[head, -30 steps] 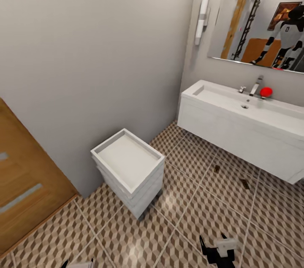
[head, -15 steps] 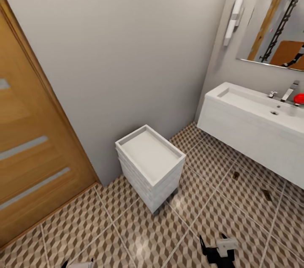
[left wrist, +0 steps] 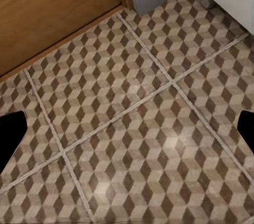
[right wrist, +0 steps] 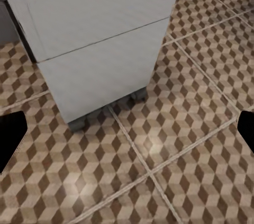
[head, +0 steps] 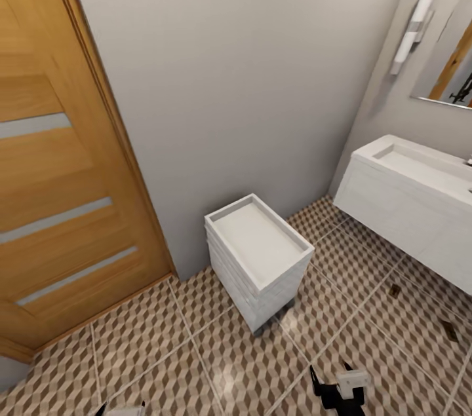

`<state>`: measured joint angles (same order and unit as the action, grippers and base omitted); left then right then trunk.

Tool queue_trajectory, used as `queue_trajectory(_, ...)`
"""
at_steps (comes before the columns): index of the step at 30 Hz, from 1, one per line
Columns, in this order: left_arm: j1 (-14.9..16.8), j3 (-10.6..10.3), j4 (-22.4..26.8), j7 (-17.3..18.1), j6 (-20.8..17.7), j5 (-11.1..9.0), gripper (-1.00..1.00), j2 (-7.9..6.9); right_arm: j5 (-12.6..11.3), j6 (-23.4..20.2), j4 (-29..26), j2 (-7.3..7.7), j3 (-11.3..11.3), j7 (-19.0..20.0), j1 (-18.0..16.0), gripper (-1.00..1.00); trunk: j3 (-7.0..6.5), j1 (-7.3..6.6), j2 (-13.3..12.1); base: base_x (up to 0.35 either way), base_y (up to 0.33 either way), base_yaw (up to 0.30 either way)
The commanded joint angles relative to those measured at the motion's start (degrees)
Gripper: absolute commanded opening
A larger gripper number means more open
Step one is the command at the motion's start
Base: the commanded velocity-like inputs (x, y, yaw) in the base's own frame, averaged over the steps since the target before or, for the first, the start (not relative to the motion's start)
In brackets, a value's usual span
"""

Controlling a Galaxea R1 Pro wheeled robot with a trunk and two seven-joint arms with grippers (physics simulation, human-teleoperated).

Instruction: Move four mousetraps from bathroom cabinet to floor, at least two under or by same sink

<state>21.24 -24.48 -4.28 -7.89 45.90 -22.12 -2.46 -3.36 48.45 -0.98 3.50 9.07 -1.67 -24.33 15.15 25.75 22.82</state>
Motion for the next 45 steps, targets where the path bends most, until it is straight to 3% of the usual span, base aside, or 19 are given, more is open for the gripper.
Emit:
queue_trajectory(1,0.1,-0.5,-0.2,-0.3,0.2,-0.1,1.0,0.05,-0.3,0.1,0.0,0.01,0.5,-0.2,0.0,1.0,0.1,0.03,0.1,0.0,0.0,0.279)
queue_trajectory(45,0.1,-0.5,-0.2,-0.3,0.2,-0.1,1.0,0.52,-0.3,-0.8,0.0,0.01,0.5,-0.2,0.0,1.0,0.1,0.03,0.1,0.0,0.0,0.279)
